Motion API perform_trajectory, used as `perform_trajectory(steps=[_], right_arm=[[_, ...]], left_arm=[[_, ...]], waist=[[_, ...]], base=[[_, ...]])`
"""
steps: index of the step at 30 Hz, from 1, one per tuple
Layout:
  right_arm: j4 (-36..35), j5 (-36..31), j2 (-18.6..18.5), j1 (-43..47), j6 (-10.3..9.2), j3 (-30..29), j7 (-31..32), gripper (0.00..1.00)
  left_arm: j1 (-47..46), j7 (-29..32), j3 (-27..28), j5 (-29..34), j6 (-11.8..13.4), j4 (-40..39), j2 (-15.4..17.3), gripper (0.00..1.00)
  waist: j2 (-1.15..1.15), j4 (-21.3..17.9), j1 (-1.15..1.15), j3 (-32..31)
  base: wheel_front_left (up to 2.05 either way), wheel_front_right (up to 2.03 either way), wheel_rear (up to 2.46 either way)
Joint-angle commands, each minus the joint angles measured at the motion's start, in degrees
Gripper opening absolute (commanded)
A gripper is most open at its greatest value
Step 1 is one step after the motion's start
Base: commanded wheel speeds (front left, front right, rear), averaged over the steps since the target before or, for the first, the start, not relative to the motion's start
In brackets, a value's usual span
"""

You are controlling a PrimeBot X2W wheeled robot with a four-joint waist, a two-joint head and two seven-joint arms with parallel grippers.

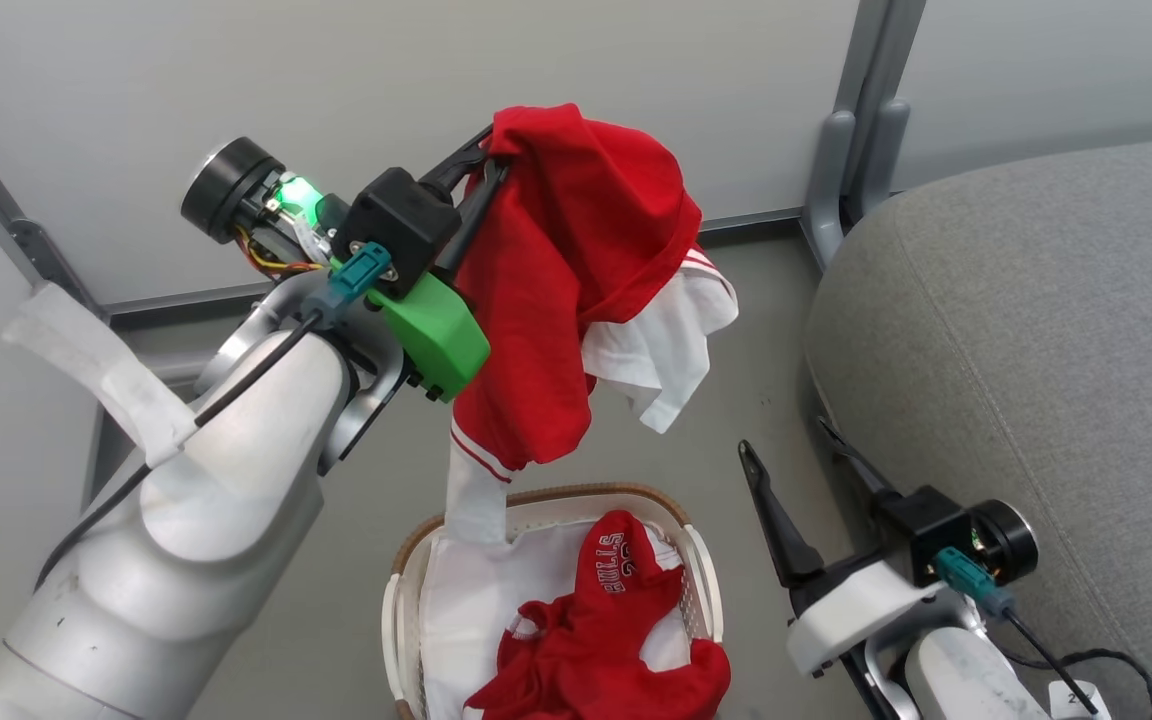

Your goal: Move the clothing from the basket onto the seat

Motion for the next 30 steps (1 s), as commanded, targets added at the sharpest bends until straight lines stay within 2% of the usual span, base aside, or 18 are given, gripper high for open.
perform_trajectory(steps=[1, 7, 14, 22, 30], right_arm=[[-0.1, -0.5, -0.2, -1.0, -0.02, 0.8, -0.3, 1.00], [1.1, -1.4, -0.2, -4.9, -0.02, 4.9, -0.3, 1.00], [6.1, -4.5, -0.2, -10.1, -0.02, 8.8, -0.3, 1.00], [10.2, -6.5, -0.2, -14.3, -0.03, 6.1, -0.3, 1.00], [12.2, -8.1, -0.2, -16.4, -0.03, 3.2, -0.3, 1.00]], left_arm=[[-1.1, 0.2, -0.1, -0.2, -0.1, -0.2, -0.3, 0.00], [-1.7, 0.3, -0.6, -0.7, 0.2, -0.6, -1.1, 0.00], [-1.7, 0.8, -1.8, -1.2, 0.2, -1.5, -2.1, 0.00], [-0.7, 1.6, -4.2, -1.7, 0.1, -4.0, -2.8, 0.00], [1.7, 2.4, -5.8, -2.5, 0.1, -7.6, -2.0, 0.00]], waist=[[0.00, 0.1, 0.00, 0.0], [0.00, 0.5, 0.00, 0.1], [0.00, 1.5, 0.00, 0.1], [0.00, 2.8, 0.00, 0.2], [0.00, 3.5, 0.00, 0.2]], base=[[0.00, 0.00, 0.00], [0.00, 0.00, 0.00], [0.00, 0.00, 0.00], [0.00, 0.00, 0.00], [0.00, 0.00, 0.00]])
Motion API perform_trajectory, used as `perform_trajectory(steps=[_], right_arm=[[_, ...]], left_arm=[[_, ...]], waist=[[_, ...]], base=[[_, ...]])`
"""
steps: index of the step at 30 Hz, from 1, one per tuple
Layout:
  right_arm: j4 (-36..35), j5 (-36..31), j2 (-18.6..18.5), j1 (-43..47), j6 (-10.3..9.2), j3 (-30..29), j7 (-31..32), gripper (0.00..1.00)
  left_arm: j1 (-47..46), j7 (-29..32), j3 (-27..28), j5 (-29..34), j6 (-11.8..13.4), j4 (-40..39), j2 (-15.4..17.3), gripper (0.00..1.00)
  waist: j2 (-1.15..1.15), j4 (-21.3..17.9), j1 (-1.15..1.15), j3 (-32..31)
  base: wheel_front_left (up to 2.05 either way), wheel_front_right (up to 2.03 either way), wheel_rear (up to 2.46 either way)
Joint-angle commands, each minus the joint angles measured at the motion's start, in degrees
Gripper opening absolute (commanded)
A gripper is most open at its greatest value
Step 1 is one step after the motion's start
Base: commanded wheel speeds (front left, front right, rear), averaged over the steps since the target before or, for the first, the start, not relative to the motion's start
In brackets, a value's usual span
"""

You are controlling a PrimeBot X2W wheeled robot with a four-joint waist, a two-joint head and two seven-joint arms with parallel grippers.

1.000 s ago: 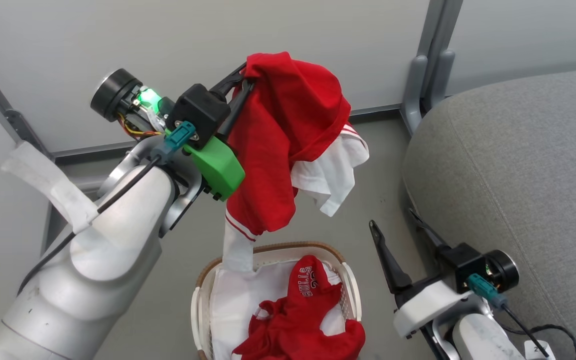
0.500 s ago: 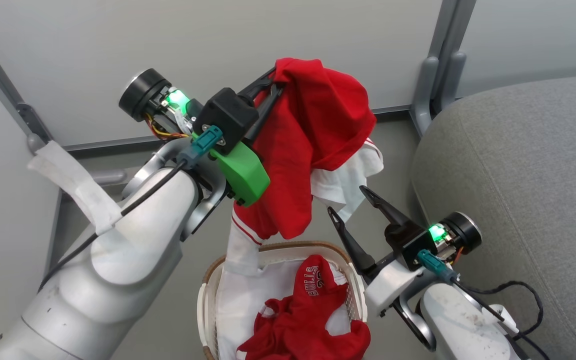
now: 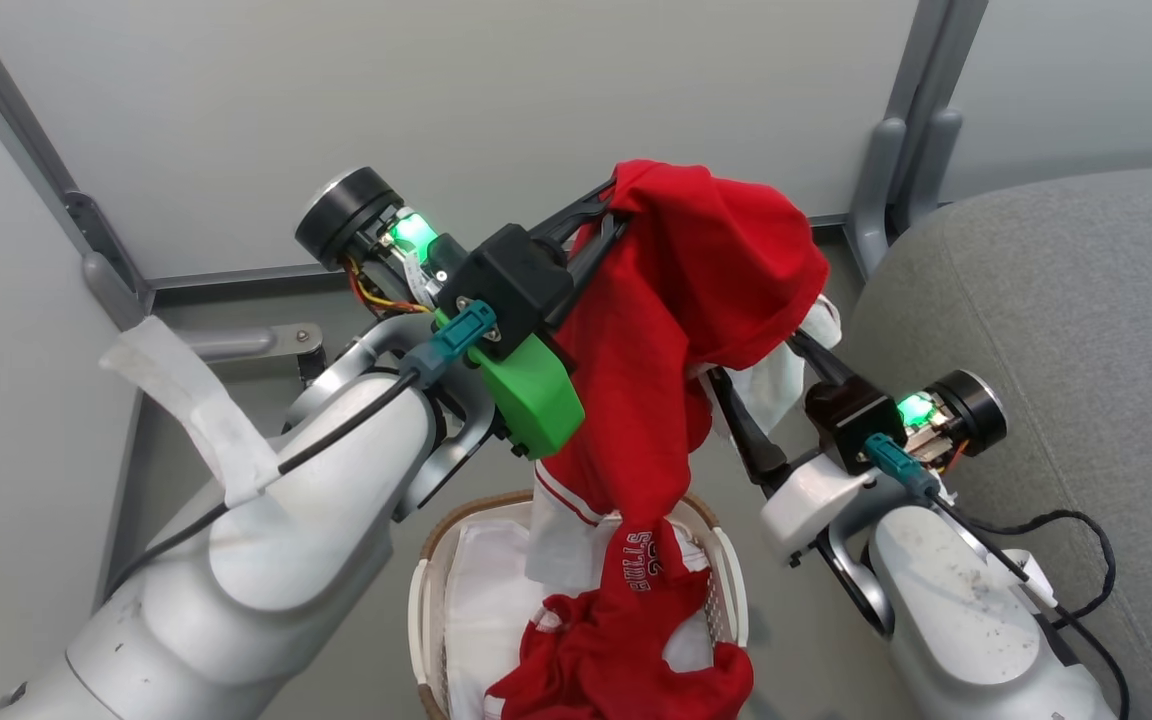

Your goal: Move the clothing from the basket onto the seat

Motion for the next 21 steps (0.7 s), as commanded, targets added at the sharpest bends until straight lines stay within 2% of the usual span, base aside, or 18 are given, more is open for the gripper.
perform_trajectory(steps=[1, 6, 7, 8, 9, 11, 13, 14, 21], right_arm=[[1.1, -0.3, -0.2, -0.8, -0.04, 0.4, -0.3, 1.00], [6.2, 1.4, -0.2, -3.1, -0.04, 3.8, -0.3, 1.00], [7.4, 1.9, -0.2, -3.9, -0.04, 4.6, -0.3, 0.90], [8.3, 2.2, -0.2, -4.4, -0.04, 5.1, -0.3, 0.63], [9.2, 2.7, -0.2, -5.1, -0.04, 5.7, -0.3, 0.44], [10.4, 3.5, -0.2, -6.2, -0.04, 6.7, -0.2, 0.33], [11.1, 4.2, -0.2, -7.0, -0.04, 7.6, -0.2, 0.16], [11.4, 4.5, -0.2, -7.2, -0.04, 7.8, -0.2, 0.00], [10.9, 5.2, -0.2, -6.2, -0.05, 7.9, -0.2, 0.00]], left_arm=[[0.9, 0.1, -0.1, -0.7, 0.1, -0.5, 0.0, 0.00], [1.4, 0.1, -0.7, -1.1, 0.2, -1.4, -0.2, 0.00], [1.4, 0.1, -0.8, -1.0, 0.2, -1.5, -0.2, 0.00], [1.4, 0.1, -0.9, -1.1, 0.2, -1.5, -0.3, 0.00], [1.5, 0.1, -1.0, -1.3, 0.2, -1.6, -0.3, 0.00], [1.6, 0.0, -1.1, -1.5, 0.2, -1.7, -0.3, 0.00], [1.9, -0.1, -1.0, -1.8, 0.4, -1.7, -0.2, 0.00], [2.1, -0.1, -0.8, -1.9, 0.6, -1.5, 0.0, 0.00], [4.6, -1.4, 1.3, -3.8, 2.5, 0.9, 2.2, 0.00]], waist=[[0.00, 0.2, 0.00, -0.1], [0.00, 0.9, 0.00, -0.2], [0.00, 1.1, 0.00, -0.3], [0.00, 1.2, 0.00, -0.3], [0.00, 1.4, 0.00, -0.3], [0.00, 1.7, 0.00, -0.3], [0.00, 1.9, 0.00, -0.2], [0.00, 2.0, 0.00, -0.2], [0.00, 1.4, 0.00, -0.2]], base=[[0.00, 0.00, 0.00], [0.00, 0.00, 0.00], [0.00, 0.00, 0.00], [0.00, 0.00, 0.00], [0.00, 0.00, 0.00], [0.00, 0.00, 0.00], [0.00, 0.00, 0.00], [0.00, 0.00, 0.00], [0.00, 0.00, 0.00]])
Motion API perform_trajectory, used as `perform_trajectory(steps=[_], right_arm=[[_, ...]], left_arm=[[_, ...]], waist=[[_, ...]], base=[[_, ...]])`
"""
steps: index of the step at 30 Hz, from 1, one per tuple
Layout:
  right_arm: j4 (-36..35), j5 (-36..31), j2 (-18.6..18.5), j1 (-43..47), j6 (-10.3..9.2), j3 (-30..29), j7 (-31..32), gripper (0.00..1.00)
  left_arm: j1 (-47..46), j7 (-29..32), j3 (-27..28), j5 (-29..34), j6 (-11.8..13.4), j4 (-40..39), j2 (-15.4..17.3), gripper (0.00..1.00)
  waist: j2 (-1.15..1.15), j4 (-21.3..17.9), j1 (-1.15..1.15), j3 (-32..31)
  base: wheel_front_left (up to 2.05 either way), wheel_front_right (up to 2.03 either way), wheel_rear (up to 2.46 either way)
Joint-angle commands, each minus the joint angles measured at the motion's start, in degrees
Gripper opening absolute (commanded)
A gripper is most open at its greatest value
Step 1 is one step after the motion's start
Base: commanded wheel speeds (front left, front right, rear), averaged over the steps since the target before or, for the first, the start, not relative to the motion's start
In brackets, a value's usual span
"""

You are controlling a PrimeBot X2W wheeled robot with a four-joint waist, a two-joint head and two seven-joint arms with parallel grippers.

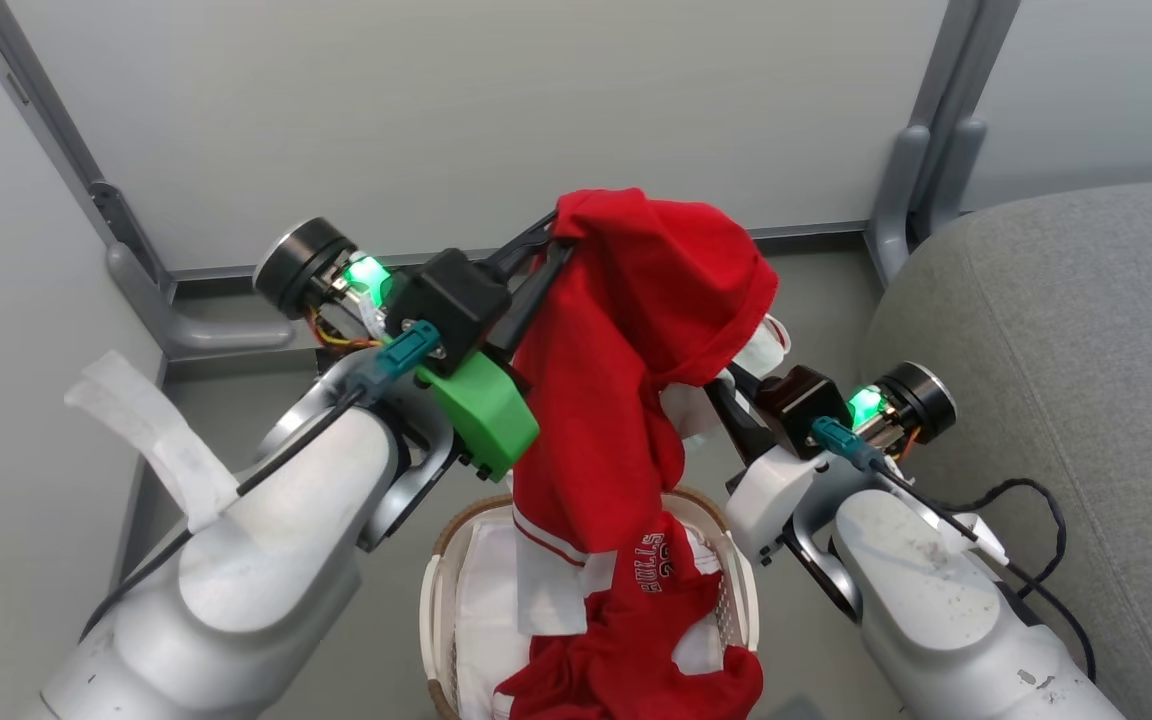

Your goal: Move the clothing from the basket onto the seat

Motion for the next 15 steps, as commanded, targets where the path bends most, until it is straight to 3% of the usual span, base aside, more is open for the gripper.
perform_trajectory(steps=[1, 3, 5, 6, 7, 15], right_arm=[[-0.5, 0.5, -0.2, 1.0, -0.06, -0.4, -0.1, 0.00], [-1.0, 0.4, -0.3, 1.5, -0.06, -1.3, -0.1, 0.00], [-1.8, 0.6, -0.2, 1.7, -0.06, -2.4, -0.1, 0.00], [-2.2, 0.5, -0.2, 1.8, -0.06, -2.9, -0.1, 0.00], [-2.7, 0.3, -0.2, 2.2, -0.06, -3.6, -0.1, 0.00], [-6.1, -1.4, -0.2, 2.2, -0.06, -7.6, -0.1, 0.00]], left_arm=[[1.5, -0.8, 0.7, -1.0, 0.7, 0.6, 0.6, 0.00], [2.8, -2.0, 1.6, -1.5, 1.5, 1.3, 1.2, 0.00], [4.5, -3.6, 2.5, -2.0, 2.6, 2.0, 1.6, 0.39], [5.4, -4.3, 2.8, -2.4, 2.9, 2.2, 1.6, 0.82], [6.5, -5.2, 3.0, -2.9, 3.3, 2.4, 1.5, 1.00], [15.3, -10.8, 4.9, -6.5, 6.4, 4.0, -0.1, 1.00]], waist=[[0.00, -0.5, 0.00, 0.0], [0.00, -1.0, 0.00, 0.1], [0.00, -1.5, 0.00, 0.1], [0.00, -1.7, 0.00, 0.1], [0.00, -1.9, 0.00, 0.1], [0.00, -3.2, 0.00, 0.2]], base=[[0.00, 0.00, 0.00], [0.00, 0.00, 0.00], [0.00, 0.00, 0.00], [0.00, 0.00, 0.00], [0.00, 0.00, 0.00], [0.00, 0.00, 0.00]])
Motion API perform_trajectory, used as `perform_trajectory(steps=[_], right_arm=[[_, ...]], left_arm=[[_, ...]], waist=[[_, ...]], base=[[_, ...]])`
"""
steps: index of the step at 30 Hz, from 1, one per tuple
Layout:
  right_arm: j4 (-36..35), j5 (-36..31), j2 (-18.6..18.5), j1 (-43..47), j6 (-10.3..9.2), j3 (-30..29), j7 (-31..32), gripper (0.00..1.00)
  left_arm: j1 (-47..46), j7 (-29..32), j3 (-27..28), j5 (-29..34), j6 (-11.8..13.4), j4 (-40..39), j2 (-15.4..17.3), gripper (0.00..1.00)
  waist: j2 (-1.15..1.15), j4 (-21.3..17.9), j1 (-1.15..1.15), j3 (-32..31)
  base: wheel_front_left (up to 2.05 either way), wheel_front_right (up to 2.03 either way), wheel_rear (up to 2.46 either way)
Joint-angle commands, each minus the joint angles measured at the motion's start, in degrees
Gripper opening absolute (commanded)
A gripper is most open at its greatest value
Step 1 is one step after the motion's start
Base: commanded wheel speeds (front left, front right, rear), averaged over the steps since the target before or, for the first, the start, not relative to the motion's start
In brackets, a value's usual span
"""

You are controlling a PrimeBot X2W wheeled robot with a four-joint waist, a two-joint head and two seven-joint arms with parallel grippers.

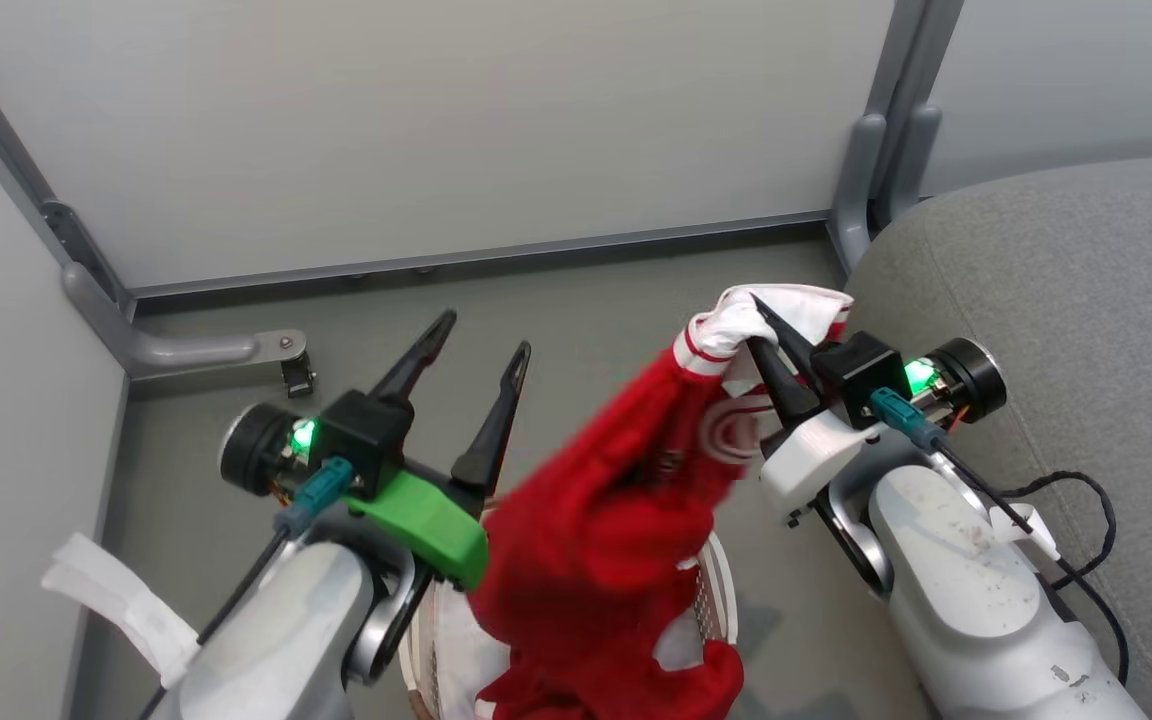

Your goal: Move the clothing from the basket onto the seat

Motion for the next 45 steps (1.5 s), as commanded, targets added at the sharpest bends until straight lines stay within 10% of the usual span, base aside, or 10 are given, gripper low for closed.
perform_trajectory(steps=[1, 21, 45], right_arm=[[-0.6, -0.6, -0.2, 0.5, -0.06, -0.6, -0.1, 0.00], [-5.1, -5.8, -0.2, -0.1, -0.06, -8.7, -0.1, 0.00], [-11.5, -5.4, -5.1, -3.1, -0.07, -10.6, -0.1, 0.00]], left_arm=[[1.9, -0.7, 0.1, -0.4, 0.5, 0.5, -0.2, 1.00], [12.5, -2.7, 1.2, 1.7, 1.1, -1.2, -4.6, 1.00], [10.0, -2.6, 3.5, 6.3, -0.2, -2.1, -3.9, 1.00]], waist=[[0.00, -0.2, 0.00, 0.1], [0.00, -5.7, 0.00, 2.7], [0.00, -26.1, 0.00, 11.3]], base=[[0.00, 0.00, 0.00], [0.00, 0.00, 0.00], [0.00, 0.00, 0.00]])
